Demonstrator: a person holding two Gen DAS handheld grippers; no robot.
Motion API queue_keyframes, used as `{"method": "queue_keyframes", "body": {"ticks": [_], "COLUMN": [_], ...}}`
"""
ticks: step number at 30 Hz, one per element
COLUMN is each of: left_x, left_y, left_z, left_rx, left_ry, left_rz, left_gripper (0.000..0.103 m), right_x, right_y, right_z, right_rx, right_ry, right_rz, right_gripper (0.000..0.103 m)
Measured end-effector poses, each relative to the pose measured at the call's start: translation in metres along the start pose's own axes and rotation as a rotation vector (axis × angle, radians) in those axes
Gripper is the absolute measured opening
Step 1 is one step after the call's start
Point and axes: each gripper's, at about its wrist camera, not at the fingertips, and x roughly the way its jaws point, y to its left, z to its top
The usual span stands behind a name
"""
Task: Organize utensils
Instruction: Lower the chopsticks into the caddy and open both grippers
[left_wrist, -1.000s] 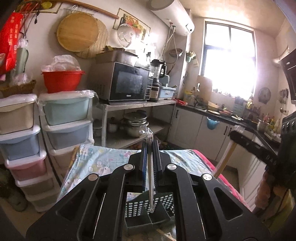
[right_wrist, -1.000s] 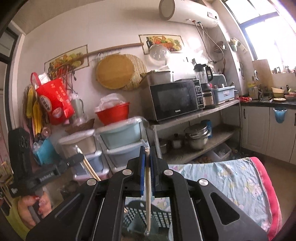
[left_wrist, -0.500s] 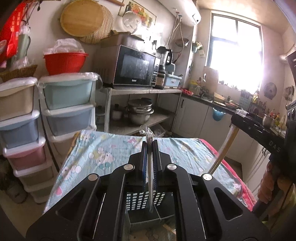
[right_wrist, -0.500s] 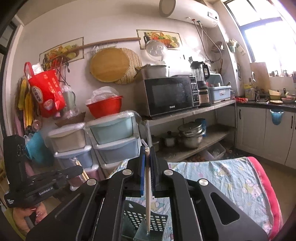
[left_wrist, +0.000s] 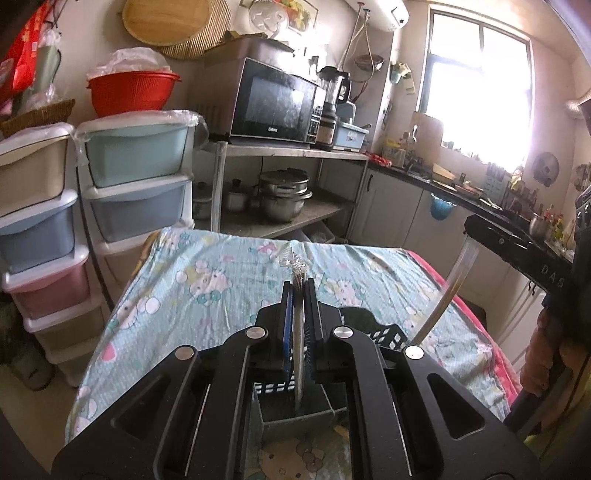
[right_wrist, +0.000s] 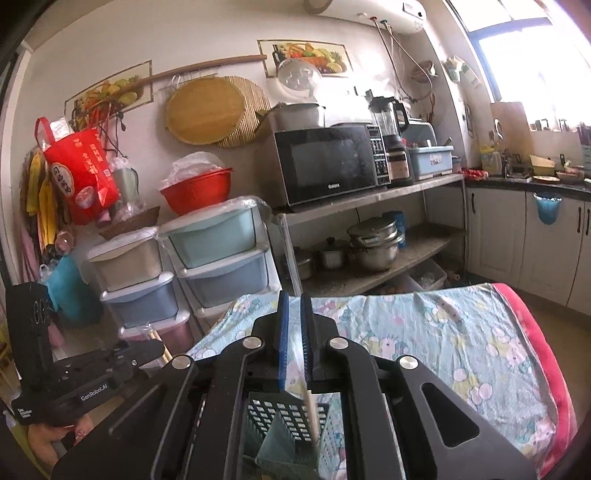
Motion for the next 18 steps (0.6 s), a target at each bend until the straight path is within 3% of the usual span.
{"method": "queue_keyframes", "body": {"ticks": [4,9,18], "left_x": [0.002,0.002,0.001], "left_y": [0.004,0.005,0.009], "left_z": [-0.006,-0.012,-0.023], "left_rx": [-0.007,-0.007,-0.019], "left_ry": [0.018,0.033,0.053], "left_rz": [0.008,0.018,0.039], "left_gripper": [0.004,0.028,0.051], "right_x": [-0.002,-0.004,-0.008], "right_y": [-0.006,-0.013,-0.021], "right_z": [-0.006,-0.015,-0.03], "right_rx": [0.016,0.034,0.053], "right_ry": [0.01,0.031,0.068], "right_rz": [-0.006,-0.015,-0.025], "right_gripper": [0.024,0.028,0.035]}}
